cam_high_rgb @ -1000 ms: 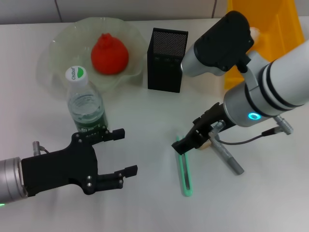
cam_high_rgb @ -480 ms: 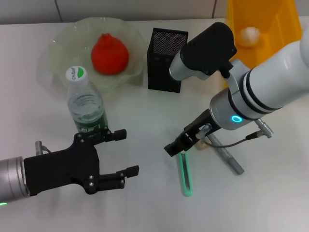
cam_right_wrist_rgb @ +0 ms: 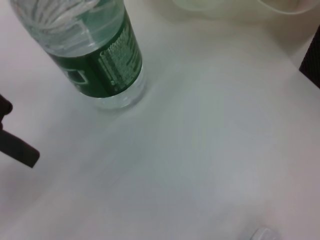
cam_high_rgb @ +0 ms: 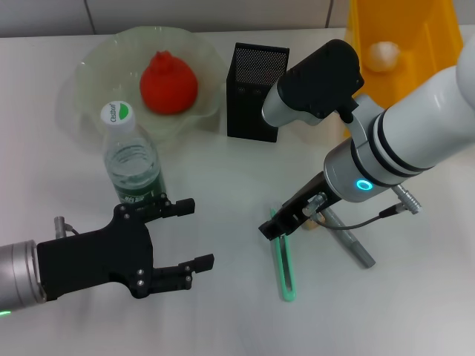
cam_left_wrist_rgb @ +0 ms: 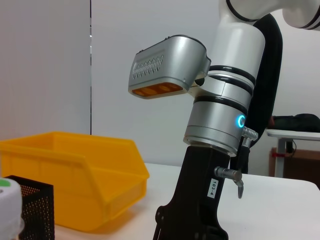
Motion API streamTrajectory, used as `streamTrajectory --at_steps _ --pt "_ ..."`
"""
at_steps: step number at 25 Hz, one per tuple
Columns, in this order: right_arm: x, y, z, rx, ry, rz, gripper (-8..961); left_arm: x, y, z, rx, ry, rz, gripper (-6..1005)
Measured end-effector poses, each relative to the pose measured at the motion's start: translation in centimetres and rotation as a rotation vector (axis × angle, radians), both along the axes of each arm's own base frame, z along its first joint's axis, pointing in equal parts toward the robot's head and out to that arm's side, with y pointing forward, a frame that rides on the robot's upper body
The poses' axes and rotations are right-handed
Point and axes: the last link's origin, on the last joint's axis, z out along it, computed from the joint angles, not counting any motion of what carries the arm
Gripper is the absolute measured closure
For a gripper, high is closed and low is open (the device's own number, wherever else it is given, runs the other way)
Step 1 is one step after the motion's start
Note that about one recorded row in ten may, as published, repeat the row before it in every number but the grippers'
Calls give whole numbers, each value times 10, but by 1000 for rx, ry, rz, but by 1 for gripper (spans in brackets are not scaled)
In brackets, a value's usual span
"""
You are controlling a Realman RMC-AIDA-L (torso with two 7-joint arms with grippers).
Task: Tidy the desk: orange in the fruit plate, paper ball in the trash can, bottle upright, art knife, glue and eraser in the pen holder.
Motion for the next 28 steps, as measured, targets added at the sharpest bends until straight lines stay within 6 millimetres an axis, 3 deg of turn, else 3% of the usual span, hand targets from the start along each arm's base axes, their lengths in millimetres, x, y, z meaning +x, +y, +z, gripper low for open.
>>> streamTrajectory --at_steps 18,24,28 --pt "1 0 -12 -31 -13 -1 381 0 0 0 -2 -3 -3 186" --pt "-1 -1 -15 -42 -23 16 544 0 0 0 -2 -2 -1 186" --pt "-1 -1 -15 -44 -25 18 571 0 -1 0 -2 -2 1 186"
